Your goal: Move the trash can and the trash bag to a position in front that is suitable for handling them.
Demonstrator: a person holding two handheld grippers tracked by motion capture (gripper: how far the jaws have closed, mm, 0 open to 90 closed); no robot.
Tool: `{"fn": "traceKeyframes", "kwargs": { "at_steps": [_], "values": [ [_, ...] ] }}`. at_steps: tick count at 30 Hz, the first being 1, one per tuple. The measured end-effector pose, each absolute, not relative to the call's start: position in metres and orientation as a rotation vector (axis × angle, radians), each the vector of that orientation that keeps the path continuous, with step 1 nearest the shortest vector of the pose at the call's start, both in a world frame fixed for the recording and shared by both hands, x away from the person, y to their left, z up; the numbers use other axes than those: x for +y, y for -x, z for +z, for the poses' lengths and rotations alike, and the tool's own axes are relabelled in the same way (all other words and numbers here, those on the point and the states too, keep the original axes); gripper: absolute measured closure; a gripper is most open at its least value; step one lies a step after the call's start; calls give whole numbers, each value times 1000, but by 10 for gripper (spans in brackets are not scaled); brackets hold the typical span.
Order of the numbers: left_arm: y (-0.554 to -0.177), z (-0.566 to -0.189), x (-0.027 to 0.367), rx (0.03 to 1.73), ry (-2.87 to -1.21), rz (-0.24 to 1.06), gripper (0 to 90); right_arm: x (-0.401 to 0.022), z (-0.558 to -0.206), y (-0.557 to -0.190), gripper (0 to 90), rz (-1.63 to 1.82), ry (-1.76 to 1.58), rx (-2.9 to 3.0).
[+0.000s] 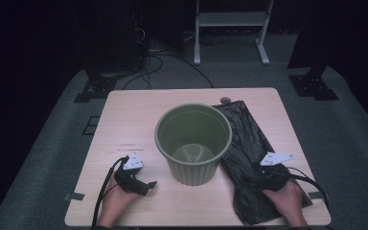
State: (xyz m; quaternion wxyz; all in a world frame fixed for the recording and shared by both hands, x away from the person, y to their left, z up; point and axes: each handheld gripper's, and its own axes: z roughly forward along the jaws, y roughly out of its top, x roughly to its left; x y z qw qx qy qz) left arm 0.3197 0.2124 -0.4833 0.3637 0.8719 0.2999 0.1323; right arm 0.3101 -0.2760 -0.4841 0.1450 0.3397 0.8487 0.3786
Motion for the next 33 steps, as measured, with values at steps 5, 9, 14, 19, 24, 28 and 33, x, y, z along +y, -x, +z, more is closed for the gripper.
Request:
{"fn": "traceKeyframes", "kwargs": {
  "at_steps": [5,9,14,19,24,28,33],
  "values": [
    [-320,-483,212,772,-2244,341,0,-277,-483,-303,290,1083,-975,2459],
    [-320,-483,212,772,-2244,341,0,-278,-481,-294,292,1064,-974,2480],
    [-320,-483,212,772,-2244,341,0,-281,-477,-291,276,1088,-1005,2505],
    [-320,-483,212,772,-2243,340,0,-292,-463,-299,221,1105,-1059,2419],
    [-320,-483,212,772,-2245,341,0,-299,-453,-317,156,1028,-1104,2354],
    [-320,-483,212,772,-2244,341,0,-302,-452,-328,124,975,-1124,2337],
    [-320,-483,212,772,-2244,341,0,-307,-453,-342,122,958,-1140,2318]
  ]
}}
